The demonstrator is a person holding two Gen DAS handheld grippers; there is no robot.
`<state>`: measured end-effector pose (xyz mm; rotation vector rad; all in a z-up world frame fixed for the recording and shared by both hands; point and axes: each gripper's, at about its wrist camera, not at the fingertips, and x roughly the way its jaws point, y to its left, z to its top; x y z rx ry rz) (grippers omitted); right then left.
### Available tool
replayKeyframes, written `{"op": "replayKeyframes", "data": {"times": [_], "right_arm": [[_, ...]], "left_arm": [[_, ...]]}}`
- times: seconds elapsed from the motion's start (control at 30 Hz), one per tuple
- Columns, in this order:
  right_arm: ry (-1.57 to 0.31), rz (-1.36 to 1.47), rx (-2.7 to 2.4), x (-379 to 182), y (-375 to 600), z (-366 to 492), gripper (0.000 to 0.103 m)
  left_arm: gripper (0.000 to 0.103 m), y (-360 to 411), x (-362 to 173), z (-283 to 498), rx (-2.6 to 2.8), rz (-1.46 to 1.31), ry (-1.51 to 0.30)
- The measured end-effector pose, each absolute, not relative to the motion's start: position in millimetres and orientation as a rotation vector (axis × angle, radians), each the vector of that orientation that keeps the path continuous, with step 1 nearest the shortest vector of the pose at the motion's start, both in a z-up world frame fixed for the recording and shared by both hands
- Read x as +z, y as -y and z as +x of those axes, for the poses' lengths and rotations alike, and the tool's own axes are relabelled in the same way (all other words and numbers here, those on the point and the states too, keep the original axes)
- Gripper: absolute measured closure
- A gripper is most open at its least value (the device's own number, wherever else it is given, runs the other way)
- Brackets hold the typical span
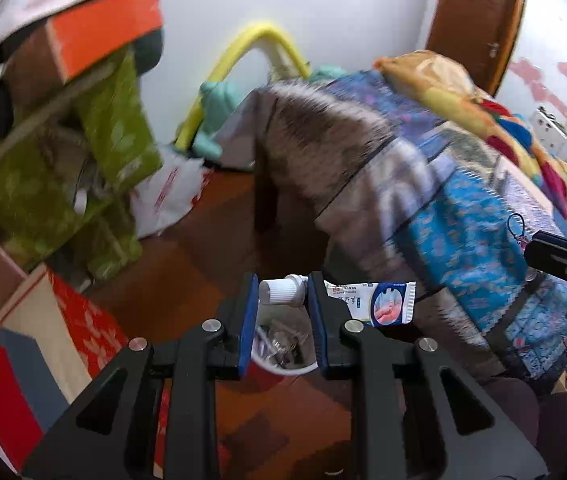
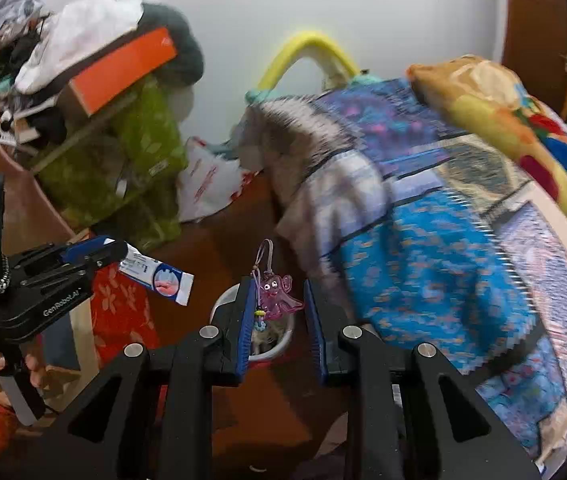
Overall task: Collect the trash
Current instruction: 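Carry the toothpaste tube and pink keychain with both tools over the white bucket, then open both tools to drop the tube and keychain into the bucket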
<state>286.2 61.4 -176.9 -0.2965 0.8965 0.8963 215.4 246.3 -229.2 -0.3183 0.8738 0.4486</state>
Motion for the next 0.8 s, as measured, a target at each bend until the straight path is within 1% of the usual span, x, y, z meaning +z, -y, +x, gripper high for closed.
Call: {"op": "replayKeyframes", "data": {"times": [0.3,0.5,0.6,0.67,0.7,0.8], "right_arm": [[-1.036,-0.342,0.987,-234,-128,296,0.08],[-1.087,-0.348,1.023,-254,-159,311,0.08],[-1.147,-0.35,1.027,-263,-168,321,0.075],[-1.167,-0.332,1.021,-266,-167,328,0.065],[-1.167,-0.328,1.017,-267,-166,331,0.063],[-1.142,-0.347,0.985,-267,-157,336,0.063]], "left_arm": [[0.079,-279,-299,205,0.513,-0.388,-1.002],[0.079,-286,-335,212,0.512,-0.419,-1.075],[0.079,-286,-344,223,0.497,-0.43,-1.097],[0.079,-286,-348,232,0.483,-0.436,-1.106],[0.079,-285,-349,237,0.476,-0.437,-1.107],[0.079,-284,-349,253,0.461,-0.429,-1.108]]}}
